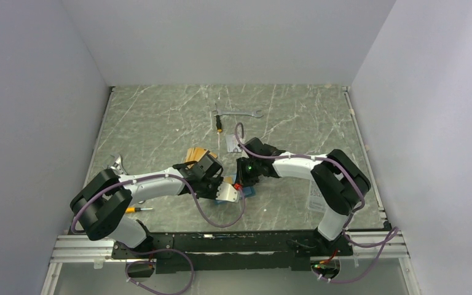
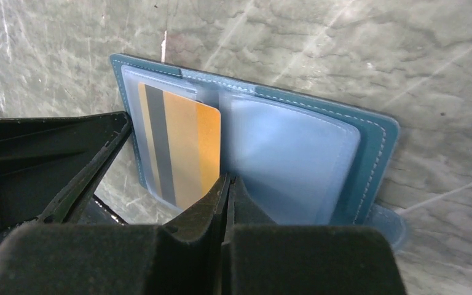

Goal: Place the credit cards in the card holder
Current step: Insert the credit card into the card holder.

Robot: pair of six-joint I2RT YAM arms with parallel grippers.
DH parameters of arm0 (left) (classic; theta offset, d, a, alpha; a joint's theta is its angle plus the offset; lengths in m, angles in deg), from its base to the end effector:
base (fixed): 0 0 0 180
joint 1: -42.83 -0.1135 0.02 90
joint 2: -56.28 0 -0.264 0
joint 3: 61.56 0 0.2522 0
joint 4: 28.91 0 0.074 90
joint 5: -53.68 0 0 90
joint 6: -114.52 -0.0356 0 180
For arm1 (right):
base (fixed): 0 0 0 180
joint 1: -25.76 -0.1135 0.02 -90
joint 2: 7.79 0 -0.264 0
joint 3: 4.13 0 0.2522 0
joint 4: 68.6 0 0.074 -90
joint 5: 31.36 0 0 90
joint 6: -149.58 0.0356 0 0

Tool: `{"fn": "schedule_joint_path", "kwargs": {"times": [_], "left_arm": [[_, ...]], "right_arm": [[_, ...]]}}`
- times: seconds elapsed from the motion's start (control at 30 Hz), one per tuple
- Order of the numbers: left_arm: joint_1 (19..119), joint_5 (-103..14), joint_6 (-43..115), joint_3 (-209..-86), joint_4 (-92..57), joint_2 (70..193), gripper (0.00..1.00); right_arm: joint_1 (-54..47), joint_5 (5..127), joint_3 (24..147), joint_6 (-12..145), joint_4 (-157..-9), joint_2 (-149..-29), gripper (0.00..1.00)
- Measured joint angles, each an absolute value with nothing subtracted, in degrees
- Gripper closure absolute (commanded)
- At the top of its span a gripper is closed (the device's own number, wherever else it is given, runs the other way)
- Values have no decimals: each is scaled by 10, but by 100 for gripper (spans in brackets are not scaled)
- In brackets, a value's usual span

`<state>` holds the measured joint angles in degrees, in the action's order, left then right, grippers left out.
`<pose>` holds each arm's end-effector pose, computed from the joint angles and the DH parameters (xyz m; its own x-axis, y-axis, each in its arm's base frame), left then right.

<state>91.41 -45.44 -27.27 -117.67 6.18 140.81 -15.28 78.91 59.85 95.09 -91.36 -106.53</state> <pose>0.1713 -0.2027 0.1586 0.2523 0.8867 -0.3874 0.9522 -0.1561 0.2627 0.2370 0.2227 0.1400 -0.9572 -0.1108 -0.2674 -0.2460 0.7982 0.5498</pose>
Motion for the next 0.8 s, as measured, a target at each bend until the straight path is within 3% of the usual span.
{"fn": "schedule_joint_path", "kwargs": {"times": [0.4, 0.8], "left_arm": [[908, -437, -273, -1176, 70, 1406, 85], [906, -436, -273, -1168, 61, 1400, 85]], "right_arm": [[-197, 742, 632, 973, -930, -1082, 100], [-171, 755, 634, 967, -943, -1083, 100]]}}
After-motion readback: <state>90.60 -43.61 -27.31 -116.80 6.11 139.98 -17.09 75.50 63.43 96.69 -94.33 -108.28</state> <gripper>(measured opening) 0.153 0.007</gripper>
